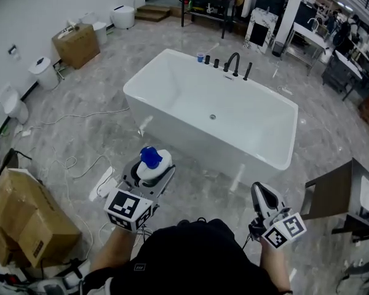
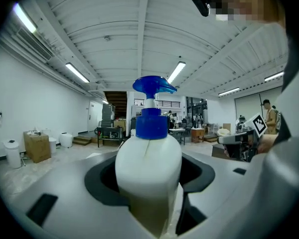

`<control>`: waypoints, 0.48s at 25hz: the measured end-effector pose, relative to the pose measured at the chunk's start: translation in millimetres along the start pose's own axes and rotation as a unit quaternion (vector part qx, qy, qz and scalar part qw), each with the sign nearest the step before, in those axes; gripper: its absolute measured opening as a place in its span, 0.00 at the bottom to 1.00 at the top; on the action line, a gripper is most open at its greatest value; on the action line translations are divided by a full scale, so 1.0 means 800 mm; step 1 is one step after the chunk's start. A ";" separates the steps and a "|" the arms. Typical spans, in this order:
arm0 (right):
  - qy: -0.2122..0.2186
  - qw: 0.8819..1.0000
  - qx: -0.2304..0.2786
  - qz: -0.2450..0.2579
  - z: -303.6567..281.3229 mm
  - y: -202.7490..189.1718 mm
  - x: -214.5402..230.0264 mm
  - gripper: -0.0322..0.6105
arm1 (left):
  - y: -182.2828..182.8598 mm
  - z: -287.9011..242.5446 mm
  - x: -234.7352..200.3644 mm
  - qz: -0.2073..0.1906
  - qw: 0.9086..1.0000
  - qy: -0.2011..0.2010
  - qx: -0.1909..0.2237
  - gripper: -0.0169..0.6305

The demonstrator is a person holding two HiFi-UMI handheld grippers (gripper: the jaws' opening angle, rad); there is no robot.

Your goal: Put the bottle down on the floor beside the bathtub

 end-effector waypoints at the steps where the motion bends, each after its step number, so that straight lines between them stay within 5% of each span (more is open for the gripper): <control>1: 0.004 1.000 -0.002 -0.007 -0.008 -0.002 -0.003 0.09 | 0.000 0.003 -0.012 0.006 1.000 0.006 0.000 0.45; 12: 0.118 0.991 -0.028 -0.048 -0.178 -0.022 -0.024 0.09 | -0.017 0.031 -0.125 0.042 0.994 0.098 -0.013 0.45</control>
Point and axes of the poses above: the fingertips, and each gripper's own axes: z backward along the fingers, x to its right, y out of its top, the point moved 1 cm from there along z, backward along the fingers, and after that the axes turned 14 degrees about z, right-handed, at the moved point
